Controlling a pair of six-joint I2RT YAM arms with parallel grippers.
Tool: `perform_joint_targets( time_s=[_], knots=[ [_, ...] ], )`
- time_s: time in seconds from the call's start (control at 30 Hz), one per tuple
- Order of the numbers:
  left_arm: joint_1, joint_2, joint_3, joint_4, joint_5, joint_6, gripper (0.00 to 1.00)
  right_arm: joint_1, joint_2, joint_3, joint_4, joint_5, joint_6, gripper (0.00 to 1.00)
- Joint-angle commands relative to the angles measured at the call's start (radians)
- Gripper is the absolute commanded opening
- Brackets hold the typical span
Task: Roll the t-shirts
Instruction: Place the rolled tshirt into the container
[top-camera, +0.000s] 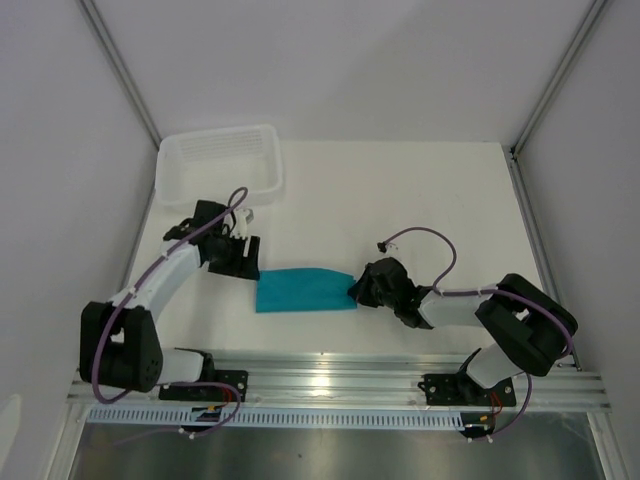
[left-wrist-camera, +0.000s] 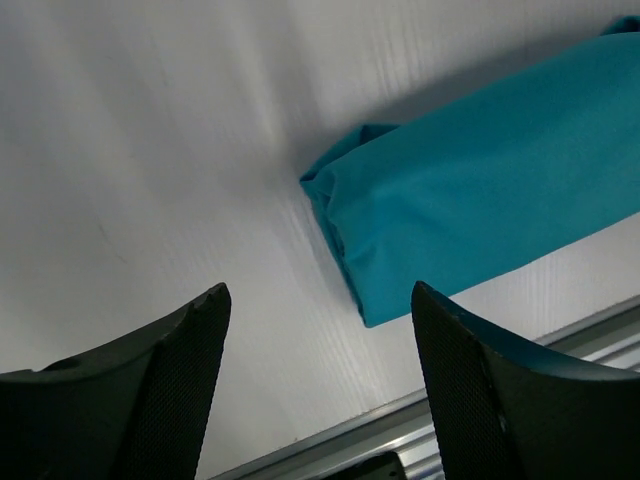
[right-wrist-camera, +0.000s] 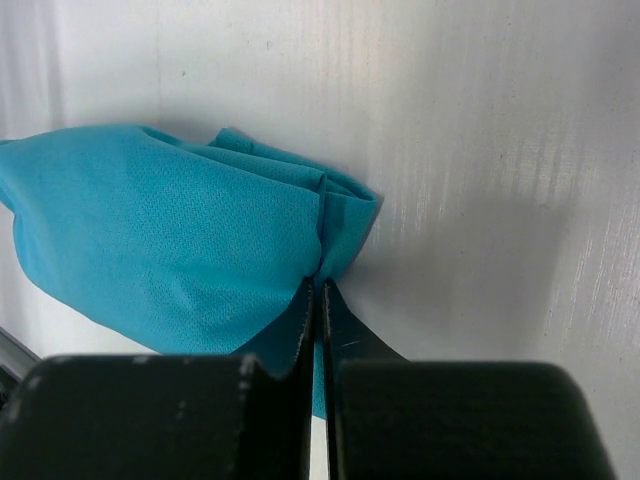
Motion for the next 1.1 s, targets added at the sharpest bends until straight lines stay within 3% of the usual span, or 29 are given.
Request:
perform_joint_targets(
  time_s=[0.0, 0.1, 0.33, 0.53, 0.7, 1.07],
  knots=[
    [-0.009, 0.128, 0.060, -0.015, 0.164, -0.073, 0.77, 0.010, -0.008, 0.005, -0.044, 0.046, 0.001, 0.00],
    [-0.016, 0.232, 0.072, -0.012, 0.166, -0.107, 0.76, 0.010, -0.008, 0.004, -0.039, 0.049, 0.005, 0.00],
    [-0.017, 0.292, 0.054, 0.016, 0.155, -0.145, 0.71, 0.015, -0.008, -0.007, -0.031, 0.057, 0.013, 0.00],
    [-0.031, 0.334, 0.040, 0.034, 0.178, -0.165, 0.60, 0.015, 0.001, -0.008, -0.024, 0.051, 0.015, 0.00],
    [-0.051, 0.314, 0.029, 0.049, 0.104, -0.193, 0.55, 0.015, -0.002, -0.007, -0.017, 0.046, 0.016, 0.00],
    [-0.048, 0.393, 0.113, -0.041, 0.075, -0.236, 0.38, 0.016, -0.012, -0.010, 0.006, 0.025, 0.033, 0.00]
  ],
)
